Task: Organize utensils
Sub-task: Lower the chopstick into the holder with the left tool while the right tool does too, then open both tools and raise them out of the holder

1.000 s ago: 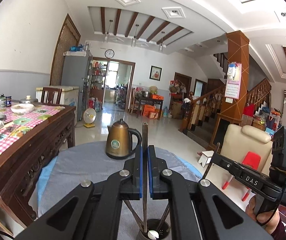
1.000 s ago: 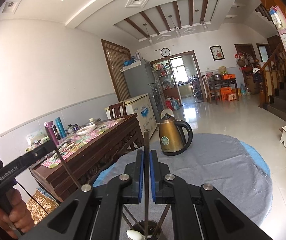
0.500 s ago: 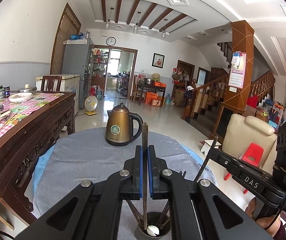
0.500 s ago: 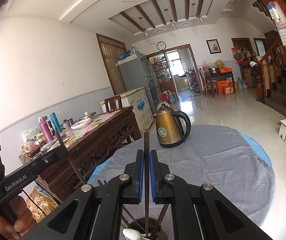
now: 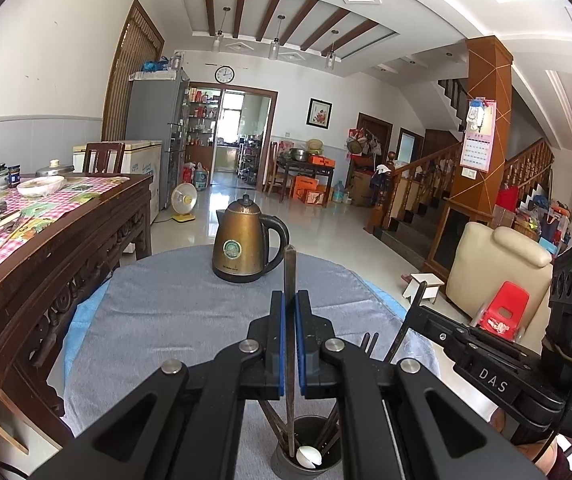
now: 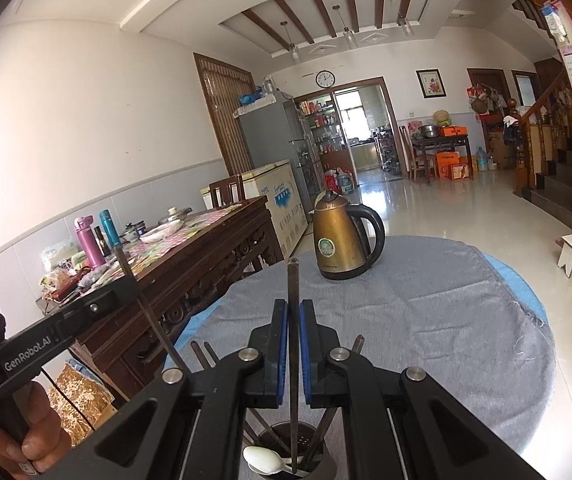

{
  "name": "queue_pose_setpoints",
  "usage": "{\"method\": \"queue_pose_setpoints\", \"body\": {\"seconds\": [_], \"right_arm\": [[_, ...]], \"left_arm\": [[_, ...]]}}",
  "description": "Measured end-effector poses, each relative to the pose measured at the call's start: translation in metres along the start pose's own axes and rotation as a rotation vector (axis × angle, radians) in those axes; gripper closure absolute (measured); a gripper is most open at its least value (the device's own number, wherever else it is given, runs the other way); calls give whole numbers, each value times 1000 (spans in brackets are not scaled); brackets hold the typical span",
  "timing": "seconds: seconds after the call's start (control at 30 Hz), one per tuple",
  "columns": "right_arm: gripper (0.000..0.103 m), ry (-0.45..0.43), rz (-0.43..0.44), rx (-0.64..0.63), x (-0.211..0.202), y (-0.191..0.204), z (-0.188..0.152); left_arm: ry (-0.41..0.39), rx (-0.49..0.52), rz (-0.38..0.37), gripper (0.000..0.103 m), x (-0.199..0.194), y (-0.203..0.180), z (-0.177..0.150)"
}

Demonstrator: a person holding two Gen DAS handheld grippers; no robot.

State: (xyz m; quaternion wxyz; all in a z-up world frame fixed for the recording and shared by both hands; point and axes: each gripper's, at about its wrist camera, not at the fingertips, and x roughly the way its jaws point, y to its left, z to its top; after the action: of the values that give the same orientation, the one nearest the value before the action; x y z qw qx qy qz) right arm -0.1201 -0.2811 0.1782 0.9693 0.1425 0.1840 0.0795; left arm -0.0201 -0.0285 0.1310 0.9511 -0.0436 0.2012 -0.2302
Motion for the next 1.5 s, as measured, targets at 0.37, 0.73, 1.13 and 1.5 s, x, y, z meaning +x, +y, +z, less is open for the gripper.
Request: {"method": "queue_pose_setpoints", "body": {"seconds": [0.37, 0.73, 1.13, 1.5], "right_arm": [[96, 25, 1, -18, 6, 3, -6], [96, 65, 2, -36, 11, 5, -17], [94, 160, 14, -5, 25, -4, -33], [78, 150, -9, 44, 17, -23, -30]], "left_arm": [[37, -13, -18, 98, 8, 4, -8], [79, -3, -27, 99, 16, -1, -19], [184, -12, -33, 99, 31, 3, -39], [121, 26, 42, 46, -8, 16, -40]]}}
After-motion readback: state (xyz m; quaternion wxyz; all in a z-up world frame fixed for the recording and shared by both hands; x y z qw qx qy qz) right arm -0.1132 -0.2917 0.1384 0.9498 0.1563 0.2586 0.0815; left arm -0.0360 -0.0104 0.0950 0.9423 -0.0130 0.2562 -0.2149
